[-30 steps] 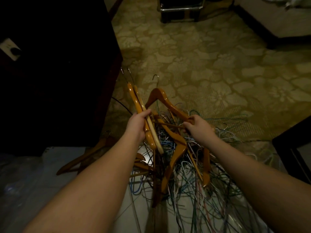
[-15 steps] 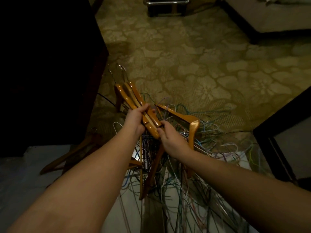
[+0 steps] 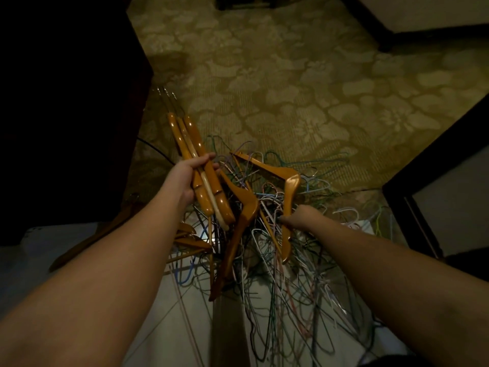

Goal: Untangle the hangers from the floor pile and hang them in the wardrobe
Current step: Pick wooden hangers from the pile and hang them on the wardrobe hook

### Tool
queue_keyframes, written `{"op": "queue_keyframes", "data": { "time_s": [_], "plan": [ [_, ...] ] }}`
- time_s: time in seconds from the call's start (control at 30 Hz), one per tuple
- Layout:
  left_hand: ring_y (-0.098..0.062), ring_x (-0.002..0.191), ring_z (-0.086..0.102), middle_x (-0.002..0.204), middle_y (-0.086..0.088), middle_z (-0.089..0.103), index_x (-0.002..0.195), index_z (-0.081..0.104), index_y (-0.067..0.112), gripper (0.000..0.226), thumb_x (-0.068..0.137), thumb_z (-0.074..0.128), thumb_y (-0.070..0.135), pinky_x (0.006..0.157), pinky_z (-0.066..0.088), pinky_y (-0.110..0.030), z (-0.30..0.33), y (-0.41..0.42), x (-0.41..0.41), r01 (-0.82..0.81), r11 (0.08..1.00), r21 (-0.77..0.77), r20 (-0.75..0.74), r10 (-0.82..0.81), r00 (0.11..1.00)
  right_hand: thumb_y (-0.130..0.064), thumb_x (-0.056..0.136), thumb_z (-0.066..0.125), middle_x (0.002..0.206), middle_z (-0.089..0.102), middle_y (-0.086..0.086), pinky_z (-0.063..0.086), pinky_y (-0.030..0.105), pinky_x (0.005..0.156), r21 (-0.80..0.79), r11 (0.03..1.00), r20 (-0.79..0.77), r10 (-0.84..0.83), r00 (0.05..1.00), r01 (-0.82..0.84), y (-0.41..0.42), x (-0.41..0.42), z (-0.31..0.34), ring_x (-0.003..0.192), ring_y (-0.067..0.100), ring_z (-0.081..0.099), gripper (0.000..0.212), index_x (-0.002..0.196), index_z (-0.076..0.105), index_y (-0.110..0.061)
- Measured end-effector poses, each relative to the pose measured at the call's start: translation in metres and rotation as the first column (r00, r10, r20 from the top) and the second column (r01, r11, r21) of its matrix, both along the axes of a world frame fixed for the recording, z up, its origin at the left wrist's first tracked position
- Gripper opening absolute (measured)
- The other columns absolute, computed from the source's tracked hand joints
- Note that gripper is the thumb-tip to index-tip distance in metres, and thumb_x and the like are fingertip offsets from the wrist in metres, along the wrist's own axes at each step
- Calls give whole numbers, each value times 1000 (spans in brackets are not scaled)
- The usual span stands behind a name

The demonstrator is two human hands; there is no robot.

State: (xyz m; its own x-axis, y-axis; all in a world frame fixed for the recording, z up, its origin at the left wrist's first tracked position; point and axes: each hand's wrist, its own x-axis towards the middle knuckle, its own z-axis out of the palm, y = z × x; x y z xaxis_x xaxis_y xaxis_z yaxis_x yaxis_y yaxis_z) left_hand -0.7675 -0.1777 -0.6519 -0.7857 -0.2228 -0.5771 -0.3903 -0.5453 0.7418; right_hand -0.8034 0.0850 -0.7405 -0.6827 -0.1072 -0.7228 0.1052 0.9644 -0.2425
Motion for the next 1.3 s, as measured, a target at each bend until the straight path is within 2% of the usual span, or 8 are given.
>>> {"op": "queue_keyframes", "data": {
  "time_s": [0.2, 0.3, 0.37, 0.43, 0.63, 0.8, 1.0, 1.3],
  "plan": [
    [-21, 76, 68, 85, -9, 69, 118, 65, 4, 30, 91, 61, 16, 82, 55, -35, 3, 6, 1, 102, 995, -7, -36, -103, 994, -43, 99, 50, 109, 64, 15, 49, 35, 81, 69, 990, 3, 122, 993, -122, -13, 13, -8, 102, 28, 62, 45, 114, 62, -3],
    [-20, 77, 68, 88, -10, 70, 120, 64, 4, 31, 91, 62, 16, 77, 57, -34, 5, 8, 1, 129, 992, -9, -40, -129, 991, -35, 96, 56, 97, 62, 15, 51, 36, 73, -82, 974, 32, -208, 978, 210, -6, 5, -10, 94, 30, 64, 35, 108, 61, -2],
    [-20, 78, 68, 87, -9, 70, 122, 62, 5, 32, 91, 62, 16, 75, 58, -34, 5, 8, 0, 144, 990, -15, -45, -144, 989, -31, 95, 57, 85, 63, 14, 51, 36, 67, -248, 836, 92, -482, 871, 489, 6, -7, -6, 77, 27, 63, 30, 101, 62, -2],
    [-21, 78, 67, 86, -9, 70, 124, 61, 5, 35, 91, 62, 16, 80, 56, -36, 6, 6, -1, 155, 988, -11, -53, -155, 986, -29, 94, 56, 83, 66, 15, 50, 36, 63, -279, 789, 85, -547, 833, 547, 24, -20, 1, 68, 26, 60, 29, 100, 63, -1],
    [-21, 78, 65, 88, -7, 69, 130, 54, 7, 44, 88, 62, 16, 92, 51, -43, 12, 6, -8, 163, 987, 12, -90, -161, 983, -28, 94, 58, 95, 56, 10, 53, 42, 73, -202, 874, -275, -484, 831, 442, 56, -28, 27, 86, 31, 60, 26, 106, 42, -11],
    [-18, 75, 66, 85, -8, 68, 119, 62, 7, 30, 90, 60, 16, 79, 55, -34, 34, 17, -8, 163, 986, 36, -94, -159, 983, -28, 94, 57, 99, 59, 11, 53, 43, 75, -220, 850, -434, -525, 732, 479, 69, -23, 62, 87, 34, 62, 26, 106, 43, -10],
    [-21, 73, 65, 82, -9, 66, 119, 61, 5, 29, 92, 58, 16, 76, 56, -35, 99, 28, 9, 209, 977, 36, 0, -209, 978, -26, 96, 54, 91, 56, 9, 36, 31, 53, -159, 896, -457, -439, 774, 414, 84, -9, 146, 72, 30, 55, 22, 103, 41, -10],
    [-24, 76, 69, 101, -14, 72, 121, 56, 9, 32, 89, 62, 5, 83, 58, -43, 267, 18, 83, 193, 981, -7, 202, -187, 961, -29, 95, 57, 85, 54, 5, 47, 37, 64, -72, 953, -370, -299, 880, 294, 74, 33, 323, 73, 26, 55, 23, 103, 42, -13]
  ]
}}
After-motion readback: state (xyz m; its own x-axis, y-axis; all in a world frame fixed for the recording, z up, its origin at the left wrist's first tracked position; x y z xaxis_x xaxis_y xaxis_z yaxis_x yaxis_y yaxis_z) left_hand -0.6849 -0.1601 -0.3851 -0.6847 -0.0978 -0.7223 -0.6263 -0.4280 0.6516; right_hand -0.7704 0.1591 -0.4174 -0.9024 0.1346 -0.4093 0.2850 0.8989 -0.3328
